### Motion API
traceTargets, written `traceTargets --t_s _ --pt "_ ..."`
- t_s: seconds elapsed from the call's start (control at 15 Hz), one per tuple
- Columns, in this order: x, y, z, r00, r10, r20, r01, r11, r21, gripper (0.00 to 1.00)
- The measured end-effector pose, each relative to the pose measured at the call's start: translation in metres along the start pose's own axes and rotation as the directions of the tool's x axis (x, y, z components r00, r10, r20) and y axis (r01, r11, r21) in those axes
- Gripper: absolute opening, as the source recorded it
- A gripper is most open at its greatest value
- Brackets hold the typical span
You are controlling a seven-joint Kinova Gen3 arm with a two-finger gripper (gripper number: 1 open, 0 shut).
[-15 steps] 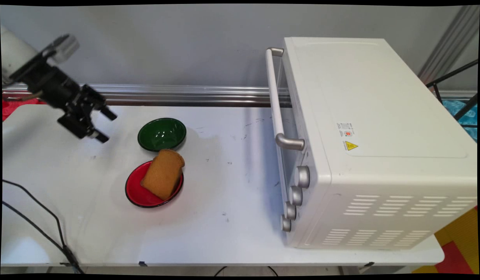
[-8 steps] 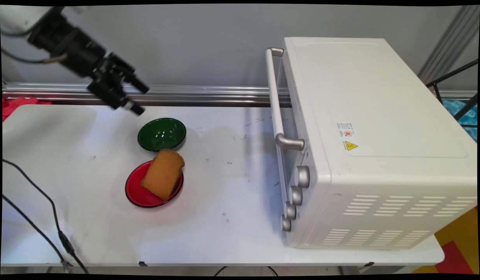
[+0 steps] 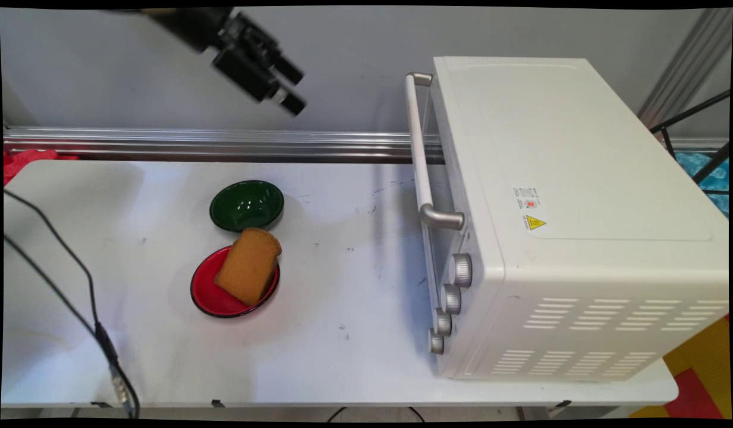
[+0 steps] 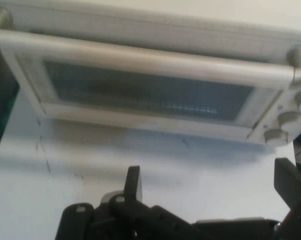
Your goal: Open the oven
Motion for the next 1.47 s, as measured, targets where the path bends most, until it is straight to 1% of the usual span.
traceTargets --t_s 0.2,0.6,0.67,1.07,1.33,1.47 --pt "0.031 -0.002 0.005 0.999 0.038 -0.003 -0.038 0.999 0.008 1.0" --pt "0.057 -0.01 0.014 0.997 0.072 0.029 -0.072 0.997 0.01 1.0" --pt "0.06 -0.011 0.016 0.997 0.073 0.031 -0.073 0.997 0.009 0.0" --pt "0.071 -0.016 0.025 0.996 0.079 0.043 -0.079 0.997 -0.002 0.0" --pt "0.076 -0.018 0.043 0.996 0.072 0.046 -0.071 0.997 -0.028 0.0" --pt "0.078 -0.019 0.054 0.997 0.068 0.041 -0.067 0.997 -0.034 0.0"
